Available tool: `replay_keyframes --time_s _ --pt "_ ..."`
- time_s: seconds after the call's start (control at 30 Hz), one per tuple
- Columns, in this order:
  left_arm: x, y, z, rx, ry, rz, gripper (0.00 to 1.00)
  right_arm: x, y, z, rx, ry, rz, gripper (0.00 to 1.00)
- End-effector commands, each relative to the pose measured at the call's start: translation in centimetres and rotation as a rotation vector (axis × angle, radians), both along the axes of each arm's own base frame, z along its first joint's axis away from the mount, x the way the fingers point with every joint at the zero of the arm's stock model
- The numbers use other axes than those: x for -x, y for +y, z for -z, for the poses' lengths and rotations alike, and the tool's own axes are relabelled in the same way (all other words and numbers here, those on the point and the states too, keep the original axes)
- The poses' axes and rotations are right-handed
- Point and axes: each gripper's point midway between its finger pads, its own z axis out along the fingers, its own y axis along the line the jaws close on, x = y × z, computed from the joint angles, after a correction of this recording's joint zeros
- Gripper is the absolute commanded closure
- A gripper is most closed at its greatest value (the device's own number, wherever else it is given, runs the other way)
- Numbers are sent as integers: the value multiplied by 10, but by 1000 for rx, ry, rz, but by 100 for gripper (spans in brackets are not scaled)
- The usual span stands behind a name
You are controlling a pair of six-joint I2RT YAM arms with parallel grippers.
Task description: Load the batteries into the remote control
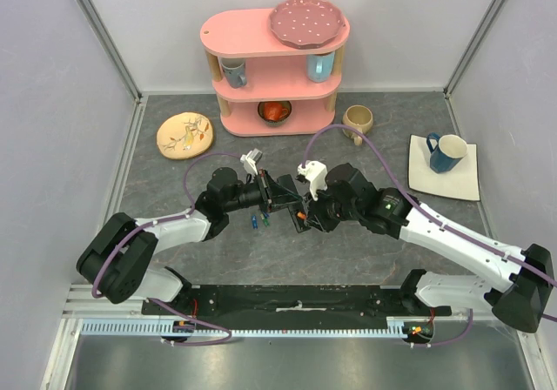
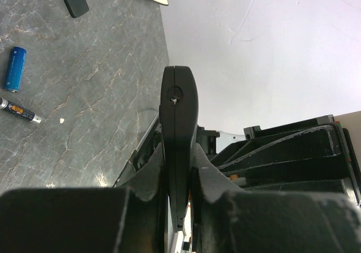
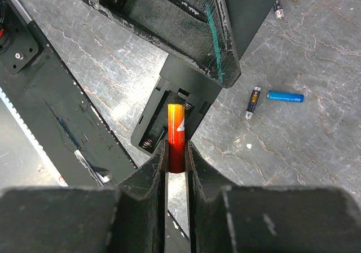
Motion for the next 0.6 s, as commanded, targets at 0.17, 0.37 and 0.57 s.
replay_keyframes --time_s 0.17,0.37,0.57 --pt "3 0 -10 11 -96 30 98 -7 -2 -59 -108 -130 24 88" --pt "20 5 -21 85 -161 90 98 -33 -39 -39 44 -204 205 100" --pt "55 19 -29 147 -216 189 98 -49 -76 32 275 -172 309 100"
